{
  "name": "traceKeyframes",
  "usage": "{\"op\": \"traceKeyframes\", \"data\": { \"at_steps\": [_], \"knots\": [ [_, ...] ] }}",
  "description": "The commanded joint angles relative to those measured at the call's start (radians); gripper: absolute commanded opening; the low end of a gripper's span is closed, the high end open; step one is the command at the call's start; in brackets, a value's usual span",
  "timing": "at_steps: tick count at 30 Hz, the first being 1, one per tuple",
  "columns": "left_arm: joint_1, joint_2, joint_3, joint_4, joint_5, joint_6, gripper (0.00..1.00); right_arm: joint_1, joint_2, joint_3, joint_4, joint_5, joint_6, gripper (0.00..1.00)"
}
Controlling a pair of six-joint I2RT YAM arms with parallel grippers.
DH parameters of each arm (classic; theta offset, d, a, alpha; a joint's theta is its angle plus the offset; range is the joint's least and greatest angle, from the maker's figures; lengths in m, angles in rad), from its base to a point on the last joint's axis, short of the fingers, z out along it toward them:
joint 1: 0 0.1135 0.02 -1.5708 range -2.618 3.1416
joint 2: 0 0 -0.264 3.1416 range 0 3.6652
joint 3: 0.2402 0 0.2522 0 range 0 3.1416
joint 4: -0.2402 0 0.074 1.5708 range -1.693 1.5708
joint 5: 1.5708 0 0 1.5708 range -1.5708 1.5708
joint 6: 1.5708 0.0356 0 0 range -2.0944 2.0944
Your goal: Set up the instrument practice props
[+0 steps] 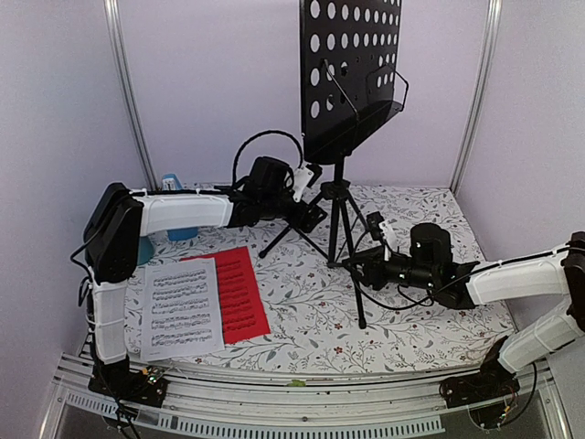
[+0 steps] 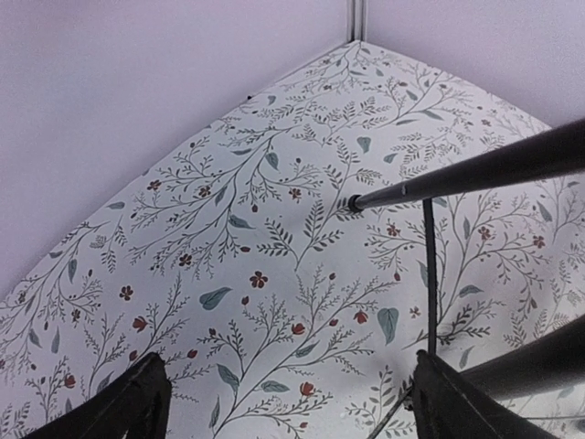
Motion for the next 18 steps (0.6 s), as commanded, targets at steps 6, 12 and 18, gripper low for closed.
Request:
{"op": "traceKeyframes", "data": {
  "at_steps": [6,12,18],
  "knots": [
    [0.038,-0.205,-0.082,0.107,-0.065,-0.105,0.96,0.095,0.090,0.097,0.020,0.150,0.060,0.40],
    [0.034,-0.339,-0.222,0.113,-0.131,-0.179,0.96,0.121,0.152,0.149,0.021,0.153,0.077,0.44],
    [0.002,-0.473,-0.386,0.119,-0.167,-0.305,0.93,0.125,0.142,0.162,0.021,0.155,0.082,0.59]
  ]
}}
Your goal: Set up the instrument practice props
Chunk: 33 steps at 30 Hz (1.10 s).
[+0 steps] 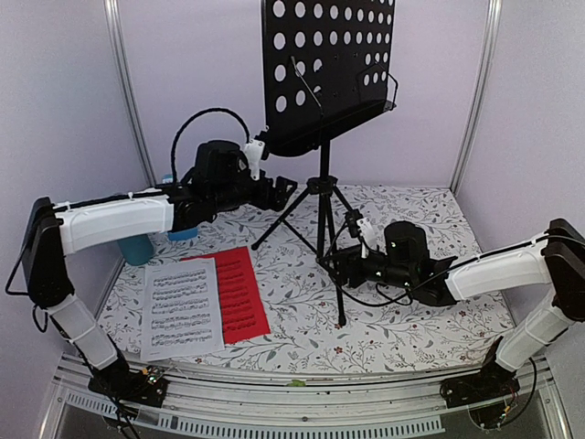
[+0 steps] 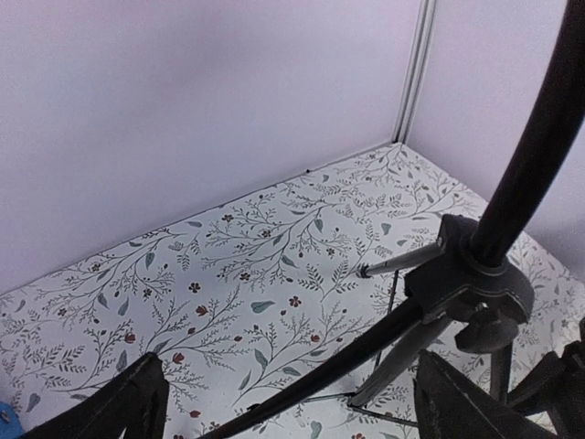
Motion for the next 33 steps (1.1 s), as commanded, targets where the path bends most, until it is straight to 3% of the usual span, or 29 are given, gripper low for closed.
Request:
{"op": "traceKeyframes", "data": {
  "at_steps": [1,4,7,12,17,26,33],
  "knots": [
    [-0.033,-0.097,-0.128,0.049,-0.048,-0.134,0.92,0.009,-0.024,0.023,0.005,0.023,0.008,0.63],
    [-0.104,-0.134,-0.185,0.063,-0.082,-0.206,0.91,-0.007,-0.098,-0.006,-0.028,0.048,-0.015,0.78],
    [-0.194,-0.135,-0.208,0.068,-0.142,-0.266,0.88,-0.053,-0.175,-0.029,-0.077,0.021,-0.023,0.83],
    [-0.295,-0.066,-0.178,0.089,-0.189,-0.422,0.76,-0.132,-0.302,-0.052,-0.174,0.029,-0.037,0.85],
    [-0.366,0.072,-0.027,0.027,-0.272,-0.492,0.68,-0.207,-0.380,-0.053,-0.251,0.088,-0.022,0.87],
    [-0.379,0.268,0.218,-0.148,-0.455,-0.627,0.51,-0.244,-0.444,-0.038,-0.319,0.131,0.014,0.87],
    [-0.379,0.401,0.362,-0.248,-0.496,-0.629,0.33,-0.246,-0.448,-0.020,-0.336,0.123,0.011,0.87]
  ]
}}
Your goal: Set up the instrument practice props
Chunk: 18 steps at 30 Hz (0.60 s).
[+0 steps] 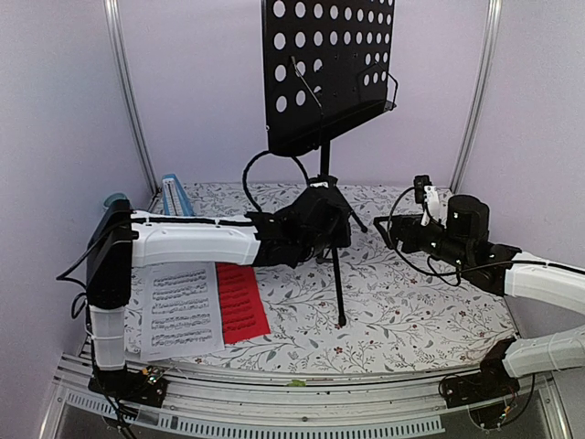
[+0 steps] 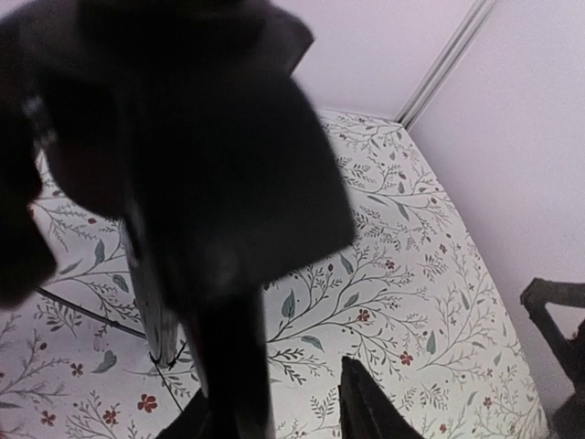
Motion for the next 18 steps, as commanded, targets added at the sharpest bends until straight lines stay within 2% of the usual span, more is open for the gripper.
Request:
{"op": "traceKeyframes", "data": {
  "at_steps": [1,5,8,13,16,18],
  "knots": [
    [-0.008,0.066,0.073,-0.101,-0.061,-0.019,0.30,-0.003,-0.016,0.016,-0.021,0.010,0.007,0.87],
    [-0.009,0.085,0.093,-0.117,-0.079,-0.002,0.18,-0.003,-0.013,0.024,-0.024,0.014,0.002,0.88],
    [-0.009,0.085,0.093,-0.092,-0.058,0.054,0.00,-0.003,-0.012,0.026,-0.026,0.016,-0.001,0.88],
    [-0.005,0.064,0.046,0.001,0.015,0.210,0.00,-0.006,-0.012,0.023,-0.028,0.035,-0.007,0.88],
    [0.016,0.018,-0.035,0.100,0.113,0.293,0.00,-0.008,-0.014,0.027,-0.029,0.045,-0.014,0.88],
    [0.042,-0.031,-0.106,0.187,0.232,0.341,0.00,-0.008,-0.015,0.031,-0.031,0.047,-0.020,0.88]
  ]
}}
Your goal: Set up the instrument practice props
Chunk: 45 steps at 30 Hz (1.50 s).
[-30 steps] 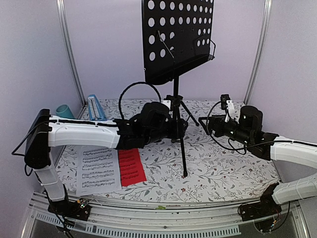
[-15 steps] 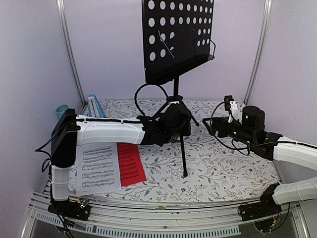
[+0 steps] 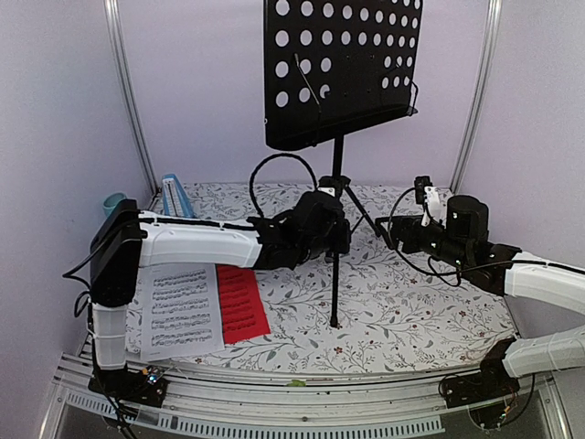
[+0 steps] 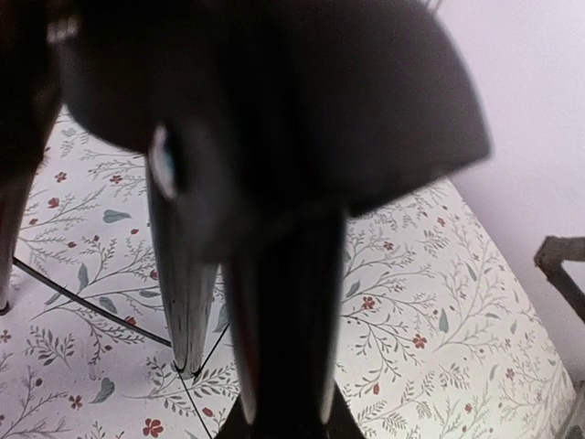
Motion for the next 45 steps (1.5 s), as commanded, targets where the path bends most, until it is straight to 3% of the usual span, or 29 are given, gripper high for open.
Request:
{"op": "traceKeyframes", "data": {
  "at_steps": [1,12,22,30,37,45],
  "knots": [
    [0.040,-0.096,-0.144,0.168,0.233,0.225,0.00,-0.005,-0.015,0.030,-0.011,0.025,-0.021,0.88],
    [0.158,-0.184,-0.197,0.122,0.761,0.529,0.00,-0.013,-0.039,0.015,-0.013,0.025,-0.068,0.89],
    [0.283,-0.163,-0.154,0.019,1.221,0.603,0.00,-0.013,-0.040,0.010,-0.004,-0.093,-0.099,0.89],
    [0.299,-0.132,-0.126,-0.049,1.287,0.621,0.00,-0.013,-0.041,-0.008,0.020,-0.241,-0.129,0.88],
    [0.280,-0.161,-0.228,0.128,1.245,0.494,0.00,-0.013,-0.033,-0.001,0.012,-0.248,-0.119,0.86],
    [0.251,-0.173,-0.272,0.158,1.183,0.451,0.00,-0.011,-0.044,-0.019,-0.005,-0.253,-0.104,0.86]
  ]
}}
